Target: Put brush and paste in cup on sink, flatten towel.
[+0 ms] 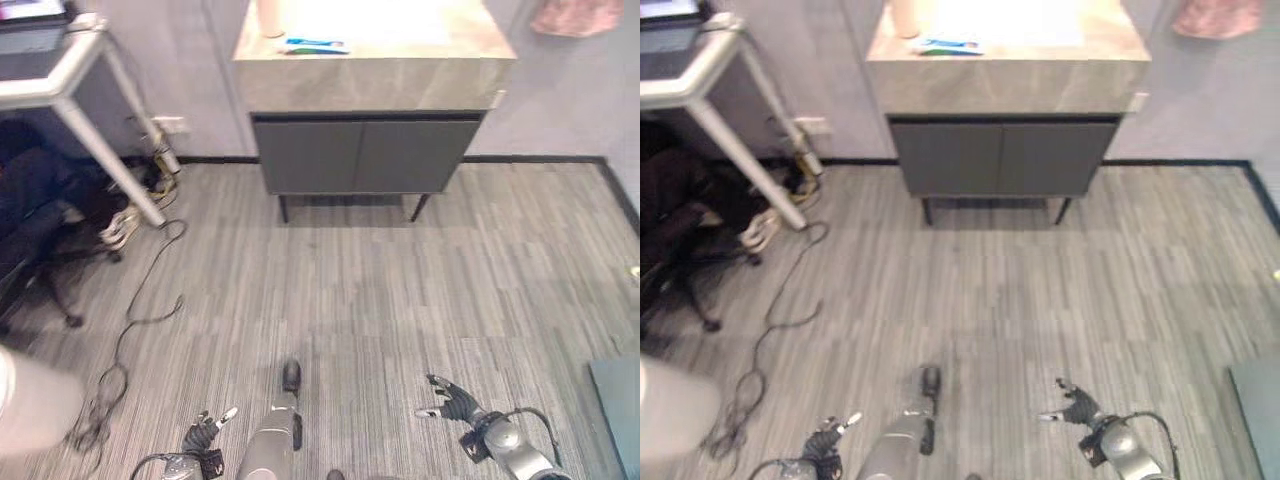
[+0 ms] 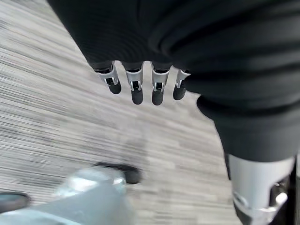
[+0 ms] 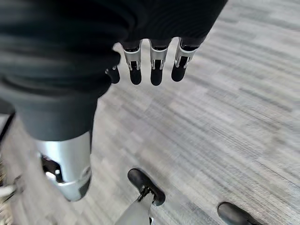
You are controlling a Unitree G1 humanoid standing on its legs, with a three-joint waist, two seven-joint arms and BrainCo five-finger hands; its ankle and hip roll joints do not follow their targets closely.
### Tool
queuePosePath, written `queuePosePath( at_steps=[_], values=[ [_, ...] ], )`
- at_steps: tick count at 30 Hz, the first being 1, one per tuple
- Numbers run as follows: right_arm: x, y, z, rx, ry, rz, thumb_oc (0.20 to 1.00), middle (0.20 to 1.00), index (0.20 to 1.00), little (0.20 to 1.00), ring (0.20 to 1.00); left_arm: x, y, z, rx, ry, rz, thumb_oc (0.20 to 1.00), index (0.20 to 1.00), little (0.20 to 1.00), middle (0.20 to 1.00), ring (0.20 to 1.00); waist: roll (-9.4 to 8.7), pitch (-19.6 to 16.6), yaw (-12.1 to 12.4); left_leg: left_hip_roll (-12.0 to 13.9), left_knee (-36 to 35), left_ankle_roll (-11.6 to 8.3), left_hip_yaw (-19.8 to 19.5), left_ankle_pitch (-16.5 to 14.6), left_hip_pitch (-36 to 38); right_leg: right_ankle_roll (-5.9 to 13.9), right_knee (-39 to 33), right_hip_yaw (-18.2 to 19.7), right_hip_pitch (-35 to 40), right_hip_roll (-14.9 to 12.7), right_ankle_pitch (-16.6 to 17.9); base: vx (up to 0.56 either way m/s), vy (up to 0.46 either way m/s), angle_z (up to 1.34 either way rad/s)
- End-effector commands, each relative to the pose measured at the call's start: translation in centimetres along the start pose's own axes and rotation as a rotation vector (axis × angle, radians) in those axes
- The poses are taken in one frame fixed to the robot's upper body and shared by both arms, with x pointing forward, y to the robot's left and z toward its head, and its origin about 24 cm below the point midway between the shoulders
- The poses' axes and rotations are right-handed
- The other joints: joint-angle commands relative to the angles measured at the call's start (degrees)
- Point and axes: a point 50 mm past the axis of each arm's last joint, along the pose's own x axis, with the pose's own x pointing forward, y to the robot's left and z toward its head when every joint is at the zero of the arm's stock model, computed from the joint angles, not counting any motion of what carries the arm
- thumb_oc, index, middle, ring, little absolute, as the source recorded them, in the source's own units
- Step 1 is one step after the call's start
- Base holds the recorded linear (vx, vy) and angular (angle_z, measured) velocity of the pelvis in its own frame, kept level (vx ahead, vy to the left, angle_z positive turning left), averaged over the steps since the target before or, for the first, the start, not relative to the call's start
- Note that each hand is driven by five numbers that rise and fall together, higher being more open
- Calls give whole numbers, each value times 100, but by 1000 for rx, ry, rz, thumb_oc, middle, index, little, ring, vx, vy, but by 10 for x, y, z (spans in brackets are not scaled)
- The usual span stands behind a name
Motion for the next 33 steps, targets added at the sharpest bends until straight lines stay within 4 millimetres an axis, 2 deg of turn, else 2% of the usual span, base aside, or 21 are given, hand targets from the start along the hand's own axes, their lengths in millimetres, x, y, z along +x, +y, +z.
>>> queuePosePath(
  at_steps=[1,2,3,4,5,6,8,11,14,18,19,20,21,23,24,26,27,28,29,30,33],
  values=[
    [-1,-16,25,-111,-116,-41,1000,1000,1000,1000,1000,0,-11,68,72,-292,-75,1000,1000,1000,1000,1000,-56,74,86,290,-226,-450,105,290,274,793,1148,-67,-1048,-1418,2122,437,229,-30],
    [-4,-16,24,-95,-125,-39,1000,1000,1000,1000,1000,-2,-15,73,95,-319,-106,1000,1000,1000,1000,1000,-14,125,-6,217,-416,-409,27,268,511,850,1534,32,-1320,-1013,2128,443,230,-36],
    [-4,-16,24,-95,-125,-39,1000,1000,1000,1000,1000,-2,-15,73,95,-319,-106,1000,1000,1000,1000,1000,-12,122,-4,219,-417,-410,28,269,509,849,1534,34,-1323,-1011,2130,441,239,-24],
    [-6,-16,22,-93,-121,-37,1000,1000,1000,1000,1000,-3,-14,77,132,-335,-120,1000,1000,1000,1000,1000,10,197,-89,131,-710,-322,80,120,959,796,1502,-481,-1724,-963,1804,417,231,33],
    [-7,-16,24,-96,-131,-42,1000,1000,1000,1000,1000,-3,-15,77,134,-334,-124,1000,1000,1000,1000,1000,44,157,-90,145,-762,-339,167,69,1074,757,1205,-841,-1807,-1069,1704,547,294,40],
    [-7,-17,27,-95,-145,-41,1000,1000,1000,1000,1000,-2,-14,75,130,-324,-121,1000,1000,1000,1000,1000,73,165,-126,140,-836,-354,171,-3,1241,725,926,-1082,-1956,-1001,1436,401,176,41],
    [-7,-19,31,-97,-161,-46,1000,1000,1000,1000,1000,-1,-14,72,129,-306,-109,1000,1000,1000,1000,1000,79,208,-243,73,-912,-351,180,-151,1586,766,549,-1103,-2301,-723,1205,429,119,6],
    [-10,-22,28,-152,-151,-61,1000,1000,1000,1000,1000,1,-16,67,149,-288,-108,1000,1000,1000,1000,1000,-1,178,-387,-128,-1001,-371,71,-417,2060,836,-854,-990,-2424,-735,1540,493,14,2],
    [-13,-27,20,-164,-118,-97,1000,1000,1000,1000,1000,3,-23,69,163,-286,-126,1000,1000,1000,1000,1000,45,222,-583,-157,-1079,-417,-194,-616,2473,1010,-1608,-596,-2796,-949,2107,480,-64,39],
    [-13,-30,17,-171,-97,-107,1000,1000,1000,1000,1000,4,-30,63,179,-256,-146,1000,1000,1000,1000,1000,130,238,-714,-99,-1111,-484,-439,-855,2875,1095,-1693,-498,-3013,-1143,2286,420,-124,59],
    [-12,-28,16,-185,-86,-98,1000,1000,1000,1000,1000,4,-33,50,211,-206,-154,1000,1000,1000,1000,1000,76,103,-751,-38,-1028,-576,-463,-911,3117,1046,-1565,-543,-2842,-1135,2420,497,-229,40],
    [-11,-29,17,-202,-84,-95,1000,1000,1000,1000,1000,4,-36,46,229,-195,-164,1000,1000,1000,1000,1000,92,50,-777,62,-808,-635,-480,-911,3203,993,-1434,-513,-2775,-1072,2417,814,-415,61],
    [-14,-34,20,-217,-99,-106,1000,1000,1000,1000,1000,3,-41,38,212,-171,-177,1000,1000,1000,1000,1000,151,4,-839,179,56,-796,-556,-636,3072,821,-1216,-531,-2619,-944,2277,608,-336,56],
    [-14,-41,22,-233,-104,-122,1000,1000,1000,1000,1000,3,-51,34,228,-150,-200,1000,1000,1000,1000,1000,152,42,-850,330,1690,-993,-244,8,2391,607,-1168,-709,-2278,-954,2087,437,-312,43],
    [-14,-44,25,-254,-112,-135,1000,1000,1000,1000,1000,4,-53,38,227,-162,-206,1000,1000,1000,1000,1000,55,90,-800,287,2152,-965,-107,153,2051,502,-1205,-735,-2125,-997,2005,198,-203,39],
    [-14,-46,27,-266,-117,-142,1000,1000,1000,1000,1000,4,-54,42,220,-172,-206,1000,1000,1000,1000,1000,23,159,-760,285,2608,-936,44,100,1744,433,-1212,-780,-2007,-1002,1916,182,-185,44],
    [-14,-49,27,-272,-107,-147,1000,1000,1000,1000,1000,5,-58,51,219,-197,-208,1000,1000,1000,1000,1000,-26,227,-697,486,2499,-900,623,49,1282,380,-1239,-898,-1753,-1087,1755,335,-239,43],
    [-14,-49,25,-281,-97,-144,1000,1000,1000,1000,1000,6,-60,53,230,-201,-212,1000,1000,1000,1000,1000,-16,230,-688,650,2320,-885,857,10,1100,375,-1256,-954,-1659,-1119,1676,391,-176,48],
    [-14,-48,21,-284,-80,-139,1000,1000,1000,1000,1000,6,-59,53,250,-197,-209,1000,1000,1000,1000,1000,19,219,-728,972,1869,-887,1209,-10,1023,390,-1271,-1059,-1539,-1148,1557,311,-24,52],
    [-14,-47,20,-288,-74,-135,1000,1000,1000,1000,1000,7,-57,55,265,-202,-201,1000,1000,1000,1000,1000,17,187,-745,1164,1507,-896,1371,35,1000,411,-1262,-1100,-1523,-1192,1478,218,8,31],
    [-14,-47,18,-293,-67,-132,1000,1000,1000,1000,1000,8,-55,55,285,-204,-190,1000,1000,1000,1000,1000,42,190,-759,1296,798,-937,1448,152,1020,458,-1221,-1122,-1480,-1210,1359,209,95,17]
  ],
)
